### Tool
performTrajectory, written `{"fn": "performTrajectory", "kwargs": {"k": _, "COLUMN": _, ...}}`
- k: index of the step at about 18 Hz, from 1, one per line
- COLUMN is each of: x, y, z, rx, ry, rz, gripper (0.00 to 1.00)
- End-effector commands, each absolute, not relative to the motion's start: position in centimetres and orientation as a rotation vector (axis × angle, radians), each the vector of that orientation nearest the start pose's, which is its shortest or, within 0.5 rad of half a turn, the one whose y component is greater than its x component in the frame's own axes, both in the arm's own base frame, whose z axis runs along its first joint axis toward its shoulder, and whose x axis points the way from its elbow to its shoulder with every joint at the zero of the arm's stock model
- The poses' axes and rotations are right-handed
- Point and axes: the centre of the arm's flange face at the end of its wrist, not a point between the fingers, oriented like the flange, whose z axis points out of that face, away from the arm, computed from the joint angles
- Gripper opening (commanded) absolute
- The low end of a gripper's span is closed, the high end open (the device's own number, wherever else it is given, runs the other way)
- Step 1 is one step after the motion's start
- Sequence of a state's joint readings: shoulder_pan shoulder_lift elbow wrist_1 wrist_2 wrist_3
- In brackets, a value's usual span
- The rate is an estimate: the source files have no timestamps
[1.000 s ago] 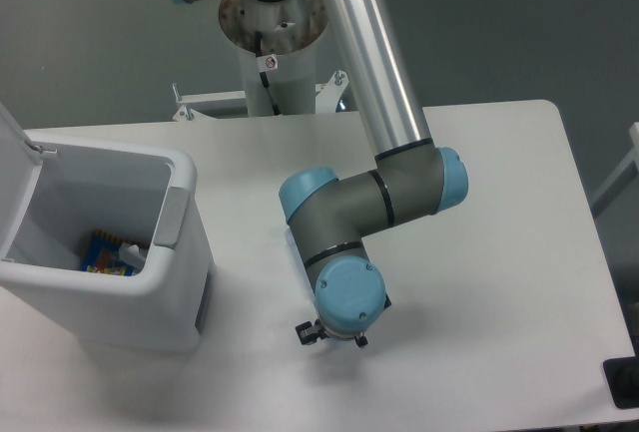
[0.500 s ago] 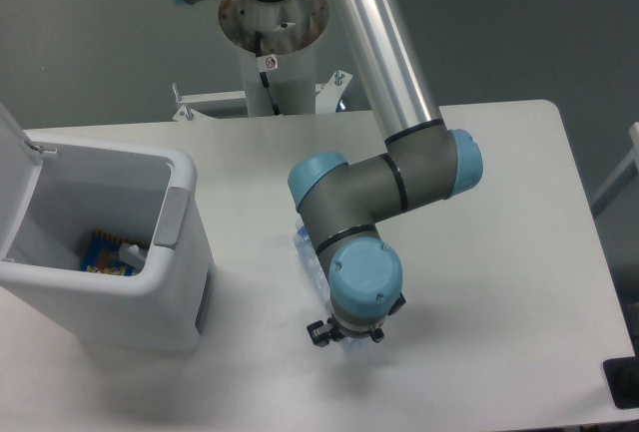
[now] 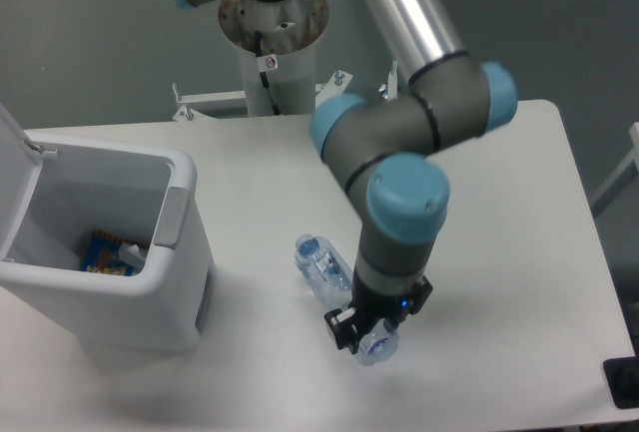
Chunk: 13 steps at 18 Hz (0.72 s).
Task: Place the trash in the trash can
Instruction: 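Lift the clear bottle and carry it over the trash bin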
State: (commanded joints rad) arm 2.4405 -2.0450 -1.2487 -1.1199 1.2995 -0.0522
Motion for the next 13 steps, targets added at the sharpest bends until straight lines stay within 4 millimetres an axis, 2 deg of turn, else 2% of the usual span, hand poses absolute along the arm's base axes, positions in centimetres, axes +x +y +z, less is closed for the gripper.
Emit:
{"fn": "performTrajectory", "kwargs": {"k": 5, "x": -40.7, "y": 56.7, "z": 49.1, "rx": -2.383, "ry": -1.075, "rz": -0.22, "gripper": 0.63}}
{"fn": "performTrajectory", "kwargs": {"k": 10, "x": -37.7, "y": 55.4, "z": 56.5, "rx": -2.244, "ry": -0.918, "rz": -0.179, "gripper": 0.63}}
{"fn": "performTrajectory", "kwargs": {"k": 13, "x": -35.7, "y": 54.9, "z": 59.3, "rx": -2.196, "ry": -0.846, "rz": -0.21, "gripper": 0.63}}
